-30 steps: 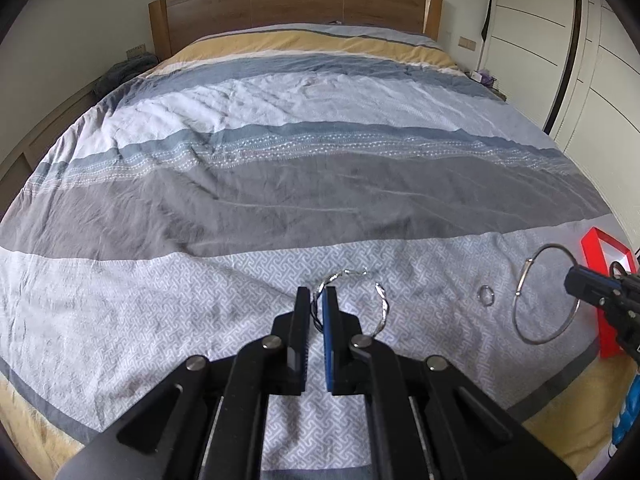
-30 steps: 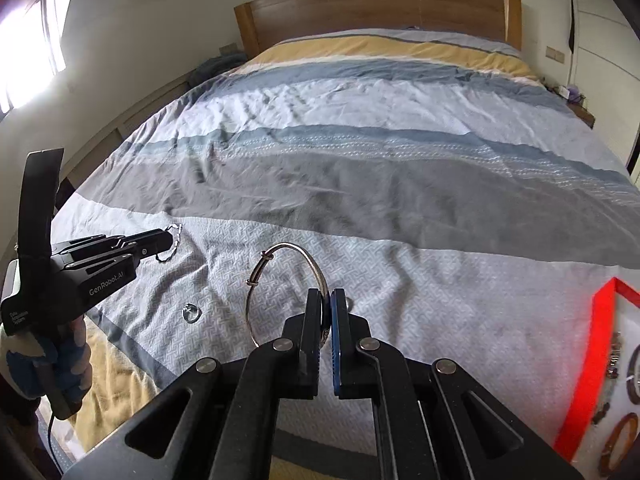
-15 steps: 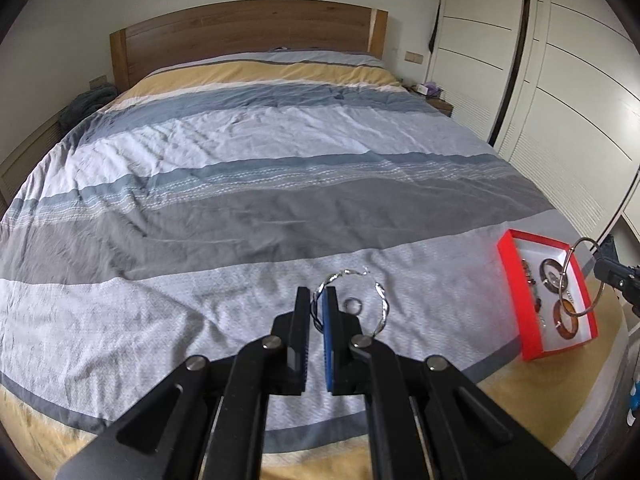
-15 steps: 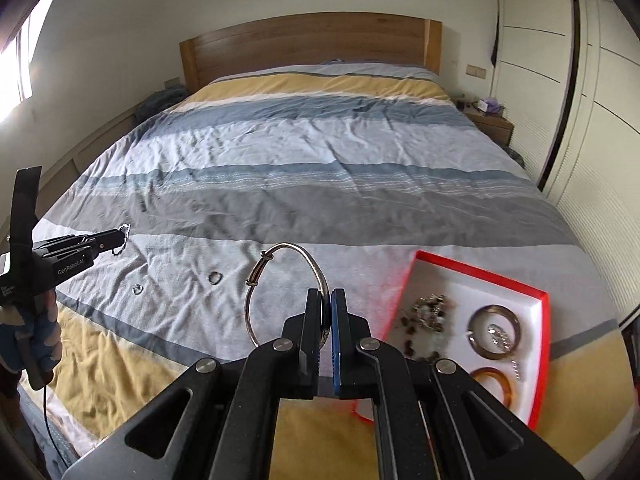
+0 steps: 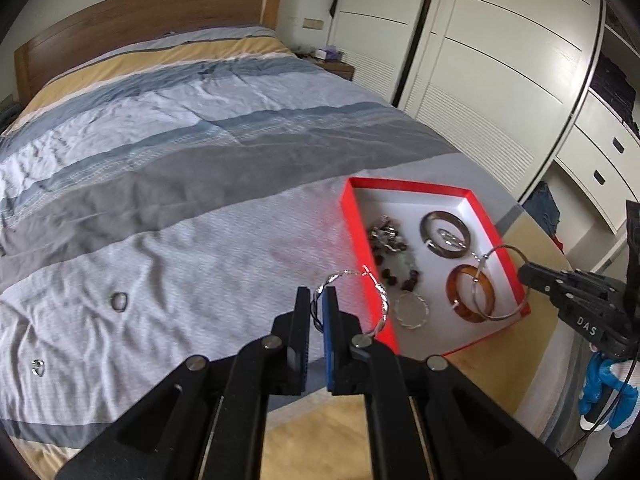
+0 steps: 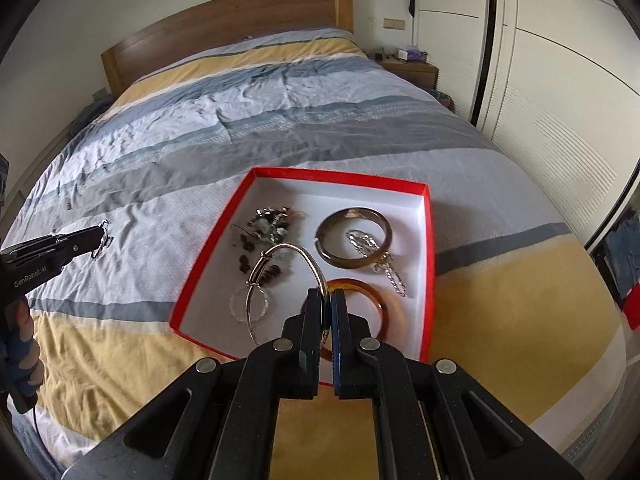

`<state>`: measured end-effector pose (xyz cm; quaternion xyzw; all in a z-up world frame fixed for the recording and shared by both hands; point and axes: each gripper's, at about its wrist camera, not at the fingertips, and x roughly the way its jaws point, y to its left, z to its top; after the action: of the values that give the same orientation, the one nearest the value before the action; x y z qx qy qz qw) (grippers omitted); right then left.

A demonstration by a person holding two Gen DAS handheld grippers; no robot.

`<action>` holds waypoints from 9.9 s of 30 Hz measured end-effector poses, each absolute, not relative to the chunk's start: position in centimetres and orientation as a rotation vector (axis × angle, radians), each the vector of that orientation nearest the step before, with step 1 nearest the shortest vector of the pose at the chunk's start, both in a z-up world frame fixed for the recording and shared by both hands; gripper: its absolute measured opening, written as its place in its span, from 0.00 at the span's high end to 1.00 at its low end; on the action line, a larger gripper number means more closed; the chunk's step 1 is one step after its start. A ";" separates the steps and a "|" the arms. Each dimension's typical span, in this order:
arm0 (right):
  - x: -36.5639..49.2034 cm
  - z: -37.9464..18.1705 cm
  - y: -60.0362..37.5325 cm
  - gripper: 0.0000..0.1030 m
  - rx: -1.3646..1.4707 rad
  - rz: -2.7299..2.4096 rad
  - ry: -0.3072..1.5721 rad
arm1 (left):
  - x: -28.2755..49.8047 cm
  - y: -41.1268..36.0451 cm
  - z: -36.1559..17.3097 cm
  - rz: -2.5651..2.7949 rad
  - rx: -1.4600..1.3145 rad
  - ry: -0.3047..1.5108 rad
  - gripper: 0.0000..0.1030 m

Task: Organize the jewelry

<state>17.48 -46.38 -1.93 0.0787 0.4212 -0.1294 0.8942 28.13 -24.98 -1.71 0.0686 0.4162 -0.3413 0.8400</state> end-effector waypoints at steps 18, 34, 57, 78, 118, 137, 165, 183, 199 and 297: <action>17.4 -7.6 -50.1 0.96 0.202 -0.238 0.946 | 25.6 -35.4 -8.7 -0.776 0.287 0.991 0.95; 17.5 -8.2 -50.4 0.94 0.171 -0.279 0.998 | 25.1 -36.6 -9.1 -0.745 0.336 0.986 0.91; 8.4 3.3 -40.1 0.61 0.114 -0.176 0.819 | 12.4 -24.9 4.7 -0.535 0.238 0.777 0.67; 0.5 7.7 -28.0 0.60 0.046 -0.046 0.743 | 2.1 -10.6 10.4 -0.351 0.200 0.649 0.60; -3.7 12.2 -19.2 0.49 -0.073 0.098 0.620 | -3.6 -1.5 13.7 -0.173 0.110 0.532 0.54; 0.4 8.9 -20.1 0.49 -0.016 0.102 0.677 | 1.4 0.7 9.6 -0.115 0.078 0.615 0.53; 30.0 -4.9 -21.3 0.57 0.060 0.242 0.815 | 32.5 -0.1 -7.0 -0.157 0.077 0.815 0.55; 39.2 -11.8 -19.2 0.69 0.033 0.309 0.887 | 34.8 -2.2 -11.2 -0.168 0.187 0.847 0.81; 38.2 -11.1 -20.1 0.80 0.083 0.330 0.862 | 33.6 -1.4 -9.2 -0.246 0.134 0.814 0.82; 8.1 0.5 -34.5 0.44 0.117 -0.075 0.856 | 11.2 -18.4 2.9 -0.426 0.192 0.818 0.54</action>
<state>8.13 -34.50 0.45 0.0566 0.4147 -0.0365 0.9074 11.23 -18.38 2.95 0.0924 0.3941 -0.2050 0.8911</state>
